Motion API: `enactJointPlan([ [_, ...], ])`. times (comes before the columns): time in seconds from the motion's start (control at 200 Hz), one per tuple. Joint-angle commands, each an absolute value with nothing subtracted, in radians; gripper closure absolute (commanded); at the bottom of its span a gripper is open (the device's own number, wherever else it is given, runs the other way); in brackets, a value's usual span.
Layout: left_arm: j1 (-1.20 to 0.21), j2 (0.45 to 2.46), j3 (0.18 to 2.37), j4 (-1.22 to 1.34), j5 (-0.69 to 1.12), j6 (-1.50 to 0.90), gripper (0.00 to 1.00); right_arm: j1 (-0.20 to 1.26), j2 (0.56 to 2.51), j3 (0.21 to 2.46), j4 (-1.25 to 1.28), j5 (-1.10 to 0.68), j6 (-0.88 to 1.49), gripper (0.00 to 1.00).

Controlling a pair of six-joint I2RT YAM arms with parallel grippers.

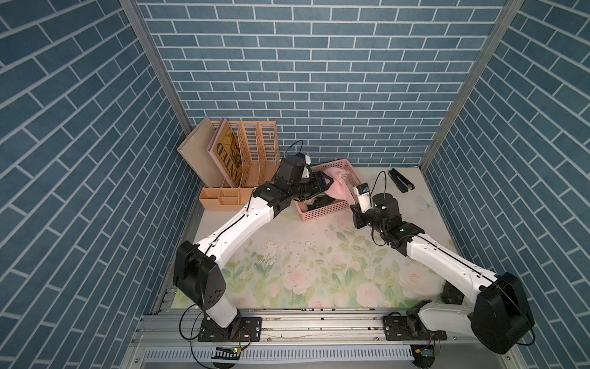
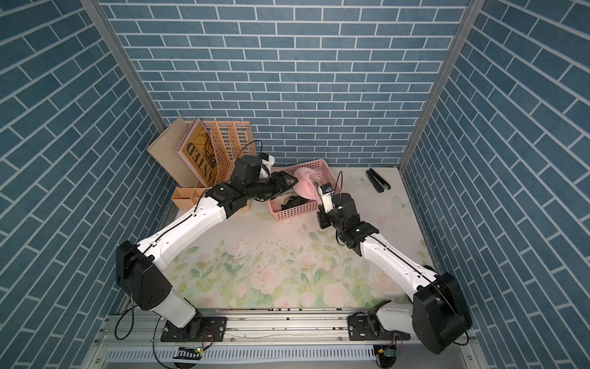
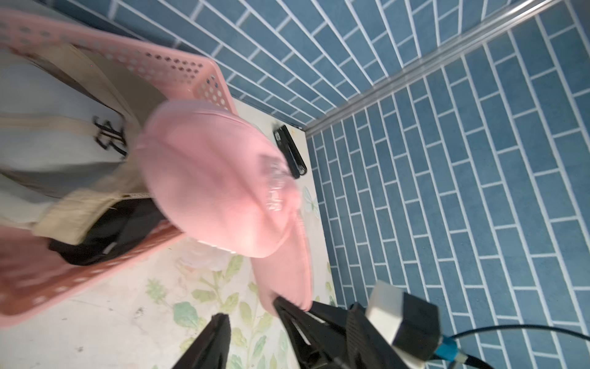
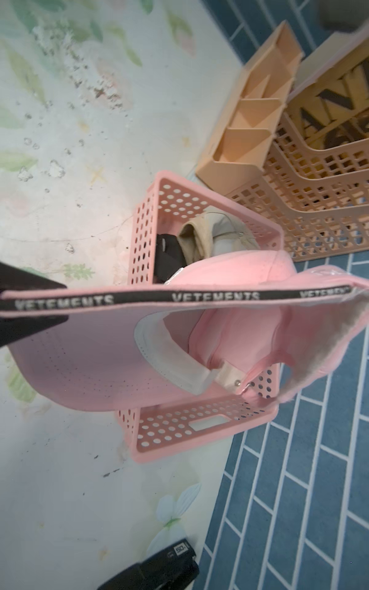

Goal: Turn the baseball cap inside out
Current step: Turn over the baseball cap, then place the baseball cap at the center of the board.

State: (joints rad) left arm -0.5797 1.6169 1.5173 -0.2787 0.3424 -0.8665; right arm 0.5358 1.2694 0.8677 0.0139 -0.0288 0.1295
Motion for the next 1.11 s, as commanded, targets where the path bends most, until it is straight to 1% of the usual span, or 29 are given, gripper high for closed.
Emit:
enactJointPlan([
  [0.0, -0.545, 1.606, 1.494, -0.352, 0.344, -0.759, 0.37, 0.478, 1.24, 0.903, 0.079, -0.175, 0.317, 1.0],
  [0.085, -0.545, 1.609, 1.536, -0.431, 0.259, -0.643, 0.37, 0.431, 1.222, 0.855, 0.207, -0.221, 0.462, 1.0],
  [0.15, -0.545, 1.609, 1.555, -0.487, 0.17, -0.558, 0.37, 0.4, 1.184, 0.778, 0.394, -0.236, 0.6, 1.0],
  [0.235, -0.545, 1.607, 1.559, -0.535, 0.059, -0.479, 0.37, 0.375, 1.135, 0.671, 0.632, -0.182, 0.783, 1.0],
  [0.29, -0.545, 1.608, 1.547, -0.547, 0.008, -0.458, 0.37, 0.373, 1.106, 0.626, 0.739, -0.122, 0.869, 1.0],
  [0.33, -0.545, 1.605, 1.534, -0.544, -0.001, -0.451, 0.37, 0.373, 1.088, 0.604, 0.786, -0.078, 0.928, 1.0],
  [0.4, -0.545, 1.604, 1.507, -0.527, 0.011, -0.452, 0.37, 0.372, 1.065, 0.554, 0.855, 0.052, 1.059, 1.0],
  [0.53, -0.545, 1.603, 1.478, -0.507, 0.017, -0.459, 0.37, 0.354, 1.039, 0.481, 0.899, 0.222, 1.263, 1.0],
  [0.67, -0.545, 1.601, 1.469, -0.499, 0.017, -0.452, 0.37, 0.312, 1.05, 0.426, 1.012, 0.277, 1.394, 1.0],
  [0.75, -0.545, 1.601, 1.463, -0.496, 0.018, -0.451, 0.36, 0.267, 1.102, 0.417, 1.069, 0.226, 1.447, 1.0],
  [0.85, -0.545, 1.602, 1.457, -0.49, 0.023, -0.45, 0.37, 0.226, 1.266, 0.424, 1.342, 0.06, 1.549, 1.0],
  [0.89, -0.546, 1.604, 1.457, -0.489, 0.021, -0.449, 0.37, 0.215, 1.335, 0.448, 1.396, -0.013, 1.606, 1.0],
  [0.97, -0.545, 1.602, 1.455, -0.488, 0.021, -0.448, 0.37, 0.215, 1.401, 0.448, 1.412, -0.033, 1.654, 1.0],
  [1.1, -0.546, 1.588, 1.44, -0.484, 0.013, -0.448, 0.37, 0.196, 1.374, 0.428, 1.315, -0.049, 1.59, 1.0],
])
